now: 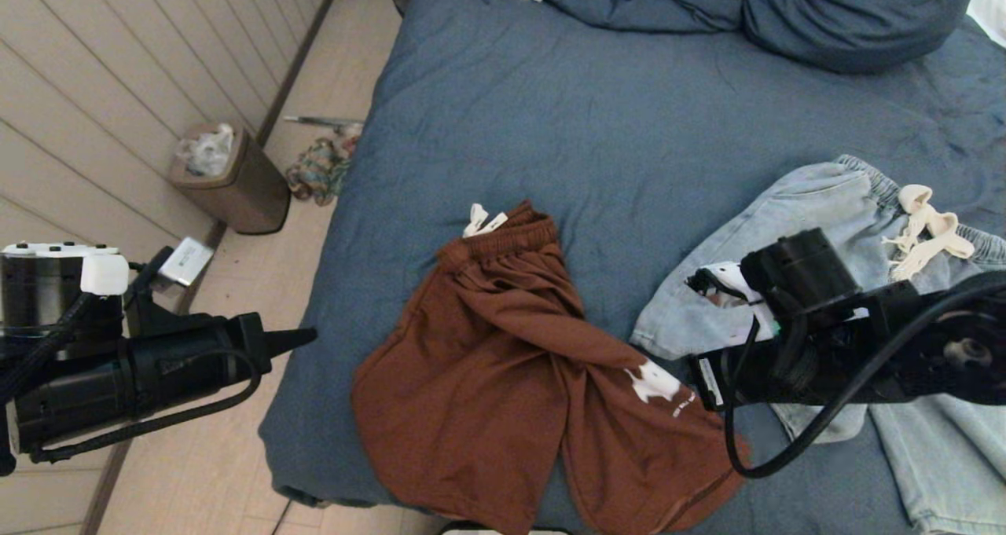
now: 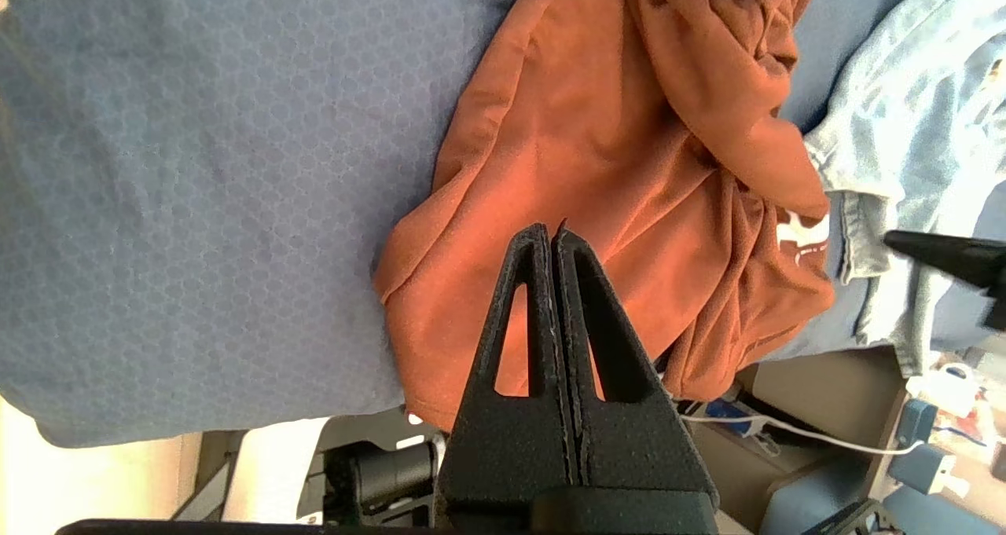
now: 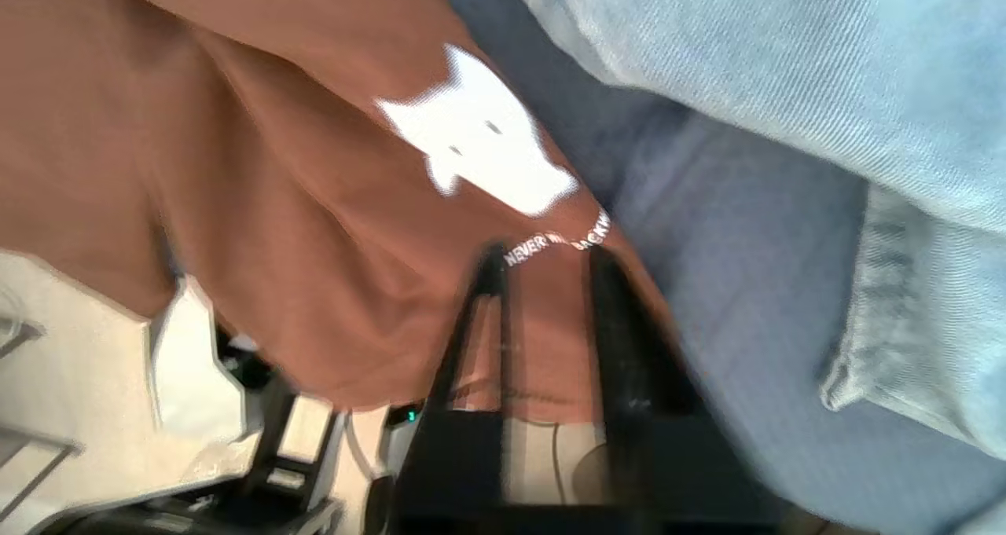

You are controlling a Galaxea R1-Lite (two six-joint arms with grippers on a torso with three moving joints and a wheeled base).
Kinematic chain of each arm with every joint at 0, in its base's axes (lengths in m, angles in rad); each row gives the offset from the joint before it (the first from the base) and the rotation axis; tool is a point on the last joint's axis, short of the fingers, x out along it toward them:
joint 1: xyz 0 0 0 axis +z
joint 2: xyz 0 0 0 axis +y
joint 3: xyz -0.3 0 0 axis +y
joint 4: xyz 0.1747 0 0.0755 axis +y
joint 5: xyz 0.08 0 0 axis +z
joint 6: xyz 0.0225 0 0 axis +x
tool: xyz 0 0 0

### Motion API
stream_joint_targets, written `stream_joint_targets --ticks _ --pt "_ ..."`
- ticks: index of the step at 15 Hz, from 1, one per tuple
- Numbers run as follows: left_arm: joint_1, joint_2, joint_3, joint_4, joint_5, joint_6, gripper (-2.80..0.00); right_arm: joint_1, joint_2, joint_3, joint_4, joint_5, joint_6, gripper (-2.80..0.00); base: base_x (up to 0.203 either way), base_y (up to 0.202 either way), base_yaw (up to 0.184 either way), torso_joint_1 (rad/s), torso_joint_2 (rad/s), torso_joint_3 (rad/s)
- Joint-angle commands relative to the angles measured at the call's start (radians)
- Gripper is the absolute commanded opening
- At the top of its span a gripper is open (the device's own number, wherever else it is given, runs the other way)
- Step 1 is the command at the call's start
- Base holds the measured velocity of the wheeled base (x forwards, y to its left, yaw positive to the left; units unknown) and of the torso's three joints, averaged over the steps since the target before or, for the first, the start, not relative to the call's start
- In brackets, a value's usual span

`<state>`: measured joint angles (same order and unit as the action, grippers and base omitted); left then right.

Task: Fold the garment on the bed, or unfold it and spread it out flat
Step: Fold the brown shorts

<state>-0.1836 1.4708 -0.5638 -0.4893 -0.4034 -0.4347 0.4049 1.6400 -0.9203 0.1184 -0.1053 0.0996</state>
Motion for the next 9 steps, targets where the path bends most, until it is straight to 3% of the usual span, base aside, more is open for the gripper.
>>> stream_joint_targets --ticks 1,8,9 --pt "0.0 0.013 -0.001 -0.004 -0.003 -0.003 -2.8 -0.018 0.047 0.105 -0.127 -0.001 -0.024 0.0 0.0 0.0 0.0 0.0 0.0 0.0" --pt "-0.002 0.013 0.001 -0.003 -0.003 -0.004 -2.8 -0.029 0.165 0.224 -0.318 0.004 -0.05 0.0 0.0 0.0 0.0 0.0 0.0 0.0" --pt "-0.002 0.013 0.001 -0.005 -0.003 -0.004 -2.8 -0.028 0.186 0.223 -0.331 0.003 -0.049 -2.8 0.0 0.0 0.0 0.0 0.0 0.0"
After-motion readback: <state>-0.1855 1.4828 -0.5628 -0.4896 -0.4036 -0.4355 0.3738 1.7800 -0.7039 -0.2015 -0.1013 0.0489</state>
